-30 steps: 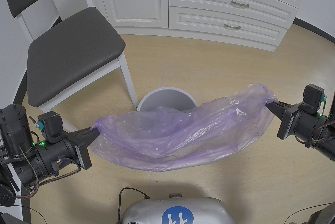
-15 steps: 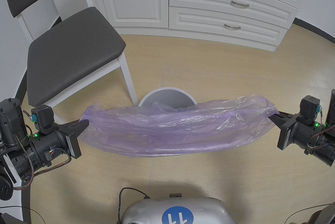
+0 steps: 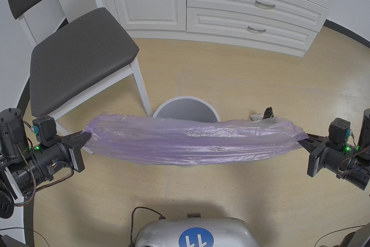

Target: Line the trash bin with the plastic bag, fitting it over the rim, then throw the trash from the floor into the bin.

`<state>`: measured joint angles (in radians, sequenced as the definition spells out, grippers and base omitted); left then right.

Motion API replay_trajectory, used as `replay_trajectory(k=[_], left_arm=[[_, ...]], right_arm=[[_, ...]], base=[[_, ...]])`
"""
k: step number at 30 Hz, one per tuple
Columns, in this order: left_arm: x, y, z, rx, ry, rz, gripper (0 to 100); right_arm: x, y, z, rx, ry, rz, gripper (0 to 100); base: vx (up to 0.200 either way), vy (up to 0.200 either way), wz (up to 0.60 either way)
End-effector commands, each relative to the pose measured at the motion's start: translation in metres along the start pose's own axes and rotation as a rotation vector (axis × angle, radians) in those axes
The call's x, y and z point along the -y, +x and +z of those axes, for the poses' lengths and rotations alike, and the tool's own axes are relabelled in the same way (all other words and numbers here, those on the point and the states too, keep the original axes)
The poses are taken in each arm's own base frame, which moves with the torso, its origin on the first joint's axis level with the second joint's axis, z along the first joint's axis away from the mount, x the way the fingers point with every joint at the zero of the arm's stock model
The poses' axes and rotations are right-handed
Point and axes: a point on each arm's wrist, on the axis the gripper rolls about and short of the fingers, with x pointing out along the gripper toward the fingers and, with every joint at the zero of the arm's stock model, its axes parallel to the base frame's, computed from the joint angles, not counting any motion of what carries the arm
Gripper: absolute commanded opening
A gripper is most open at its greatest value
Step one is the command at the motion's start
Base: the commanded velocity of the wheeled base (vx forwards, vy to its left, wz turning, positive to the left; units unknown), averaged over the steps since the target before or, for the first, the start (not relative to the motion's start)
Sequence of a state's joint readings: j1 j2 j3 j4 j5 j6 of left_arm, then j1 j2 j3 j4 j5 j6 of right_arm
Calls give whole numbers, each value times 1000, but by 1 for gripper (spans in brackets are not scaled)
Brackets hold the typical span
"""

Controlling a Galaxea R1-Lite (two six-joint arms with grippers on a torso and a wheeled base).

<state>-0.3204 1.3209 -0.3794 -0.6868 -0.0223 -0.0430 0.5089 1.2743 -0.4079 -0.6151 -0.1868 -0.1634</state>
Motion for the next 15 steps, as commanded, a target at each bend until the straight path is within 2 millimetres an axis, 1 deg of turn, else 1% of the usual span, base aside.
replay_trajectory(k=[1, 15], left_arm=[[-4, 0, 0, 1, 2, 23, 0], [-9, 4, -3, -23, 7, 44, 0]], right_arm=[[3, -1, -7, -25, -24, -15, 0], [5, -2, -13, -49, -58, -27, 0]], base=[[0, 0, 0], [0, 0, 0]])
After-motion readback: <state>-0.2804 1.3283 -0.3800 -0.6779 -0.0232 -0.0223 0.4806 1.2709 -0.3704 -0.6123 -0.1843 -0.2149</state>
